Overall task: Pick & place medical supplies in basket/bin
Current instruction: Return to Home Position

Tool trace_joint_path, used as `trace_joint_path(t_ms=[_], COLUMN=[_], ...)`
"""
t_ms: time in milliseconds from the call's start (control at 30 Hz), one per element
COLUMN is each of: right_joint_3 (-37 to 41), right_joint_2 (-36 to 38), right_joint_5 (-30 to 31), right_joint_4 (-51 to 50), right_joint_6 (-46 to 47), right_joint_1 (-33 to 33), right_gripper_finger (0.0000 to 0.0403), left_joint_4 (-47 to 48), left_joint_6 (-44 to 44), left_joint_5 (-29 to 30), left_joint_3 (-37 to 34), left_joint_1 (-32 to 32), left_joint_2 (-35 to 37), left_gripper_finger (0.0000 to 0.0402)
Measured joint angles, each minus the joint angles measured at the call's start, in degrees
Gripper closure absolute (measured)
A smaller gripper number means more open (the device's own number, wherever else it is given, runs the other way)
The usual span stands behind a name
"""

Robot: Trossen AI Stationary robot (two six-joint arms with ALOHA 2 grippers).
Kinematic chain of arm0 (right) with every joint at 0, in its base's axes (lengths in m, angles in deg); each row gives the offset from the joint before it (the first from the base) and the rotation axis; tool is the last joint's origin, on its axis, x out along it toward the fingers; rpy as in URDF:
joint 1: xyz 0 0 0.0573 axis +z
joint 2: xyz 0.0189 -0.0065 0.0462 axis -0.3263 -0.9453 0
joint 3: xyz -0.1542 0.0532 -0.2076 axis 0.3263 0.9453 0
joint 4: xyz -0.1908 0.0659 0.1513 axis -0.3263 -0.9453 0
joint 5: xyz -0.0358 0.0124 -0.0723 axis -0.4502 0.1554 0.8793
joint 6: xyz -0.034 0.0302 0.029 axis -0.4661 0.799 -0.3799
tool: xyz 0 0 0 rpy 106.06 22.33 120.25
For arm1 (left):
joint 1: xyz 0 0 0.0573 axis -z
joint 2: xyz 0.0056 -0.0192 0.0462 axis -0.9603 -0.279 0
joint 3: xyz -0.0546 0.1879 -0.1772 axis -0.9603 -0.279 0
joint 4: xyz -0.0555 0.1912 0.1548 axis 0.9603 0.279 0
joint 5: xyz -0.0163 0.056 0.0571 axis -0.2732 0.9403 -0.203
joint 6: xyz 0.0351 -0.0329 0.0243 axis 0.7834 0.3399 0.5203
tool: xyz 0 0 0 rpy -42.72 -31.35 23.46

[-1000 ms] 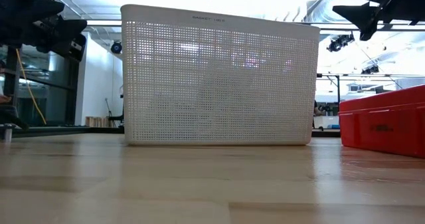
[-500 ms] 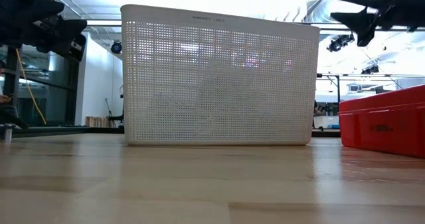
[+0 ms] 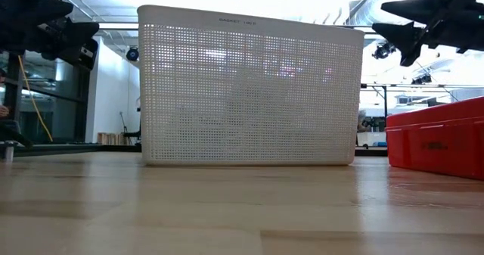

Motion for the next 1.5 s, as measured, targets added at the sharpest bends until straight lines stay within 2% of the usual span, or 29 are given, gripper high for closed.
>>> trace_joint_path(t_ms=[700,900,1500], right_joint_3=[0.0,0.1,0.1], right_joint_2=[0.0,0.0,0.0], right_joint_5=[-7.4,-7.4,-7.1], right_joint_4=[-13.1,-16.3,-16.9], right_joint_6=[2.5,3.0,2.5], right_joint_1=[0.0,0.0,0.0], right_gripper_finger=[0.0192,0.0192,0.0192], left_joint_4=[0.0,0.0,0.0], left_joint_6=[0.0,0.0,0.0], left_joint_5=[0.0,0.0,0.0], left_joint_3=[0.0,0.0,0.0], left_joint_1=[0.0,0.0,0.0], left_joint_2=[0.0,0.0,0.0], left_gripper_finger=[0.0226,0.0226,0.0226])
